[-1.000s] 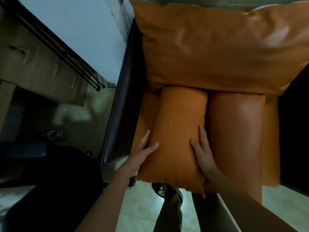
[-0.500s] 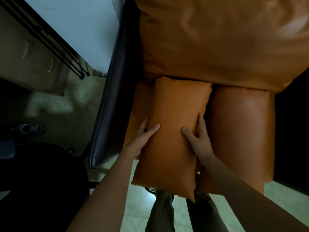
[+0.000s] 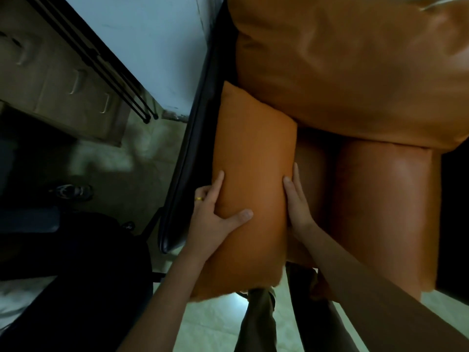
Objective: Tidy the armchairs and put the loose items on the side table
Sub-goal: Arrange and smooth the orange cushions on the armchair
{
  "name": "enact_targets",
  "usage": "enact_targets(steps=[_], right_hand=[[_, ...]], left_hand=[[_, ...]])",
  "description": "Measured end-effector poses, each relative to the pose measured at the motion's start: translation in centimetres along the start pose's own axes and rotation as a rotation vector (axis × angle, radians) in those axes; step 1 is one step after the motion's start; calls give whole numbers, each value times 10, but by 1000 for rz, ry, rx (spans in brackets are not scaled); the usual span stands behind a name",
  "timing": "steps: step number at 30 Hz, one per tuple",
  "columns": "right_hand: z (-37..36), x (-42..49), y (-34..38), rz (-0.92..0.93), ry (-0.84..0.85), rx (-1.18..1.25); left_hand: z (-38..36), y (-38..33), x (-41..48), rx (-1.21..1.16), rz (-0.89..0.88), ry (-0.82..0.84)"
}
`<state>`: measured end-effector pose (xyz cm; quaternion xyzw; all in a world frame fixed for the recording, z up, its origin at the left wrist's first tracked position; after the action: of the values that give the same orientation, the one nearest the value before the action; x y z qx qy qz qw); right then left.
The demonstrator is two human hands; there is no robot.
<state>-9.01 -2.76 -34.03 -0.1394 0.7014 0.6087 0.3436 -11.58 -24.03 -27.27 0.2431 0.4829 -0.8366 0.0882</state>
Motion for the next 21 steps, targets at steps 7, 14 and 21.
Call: enact_targets(steps=[7,14,21], right_hand=[[-14,-6,-20,123,92,-432],[-21,-27,-26,125,197,-472],[-22,-11,-30,59,183,-354]], left_hand=[[-2,41,23,64,61,39],[-2,74,6,66,242,132],[-2,68,8,31,277,74]])
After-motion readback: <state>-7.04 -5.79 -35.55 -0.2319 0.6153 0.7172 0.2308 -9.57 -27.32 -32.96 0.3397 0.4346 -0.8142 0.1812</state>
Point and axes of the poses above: each hand's wrist, its own x-axis towards the middle knuckle, its own z-axis out of the back of the hand, y = z × x, the point moved 7 cm from there along x, towards the middle knuckle, and after that the axes turned 4 degrees about -y, right-handed, at the moved point
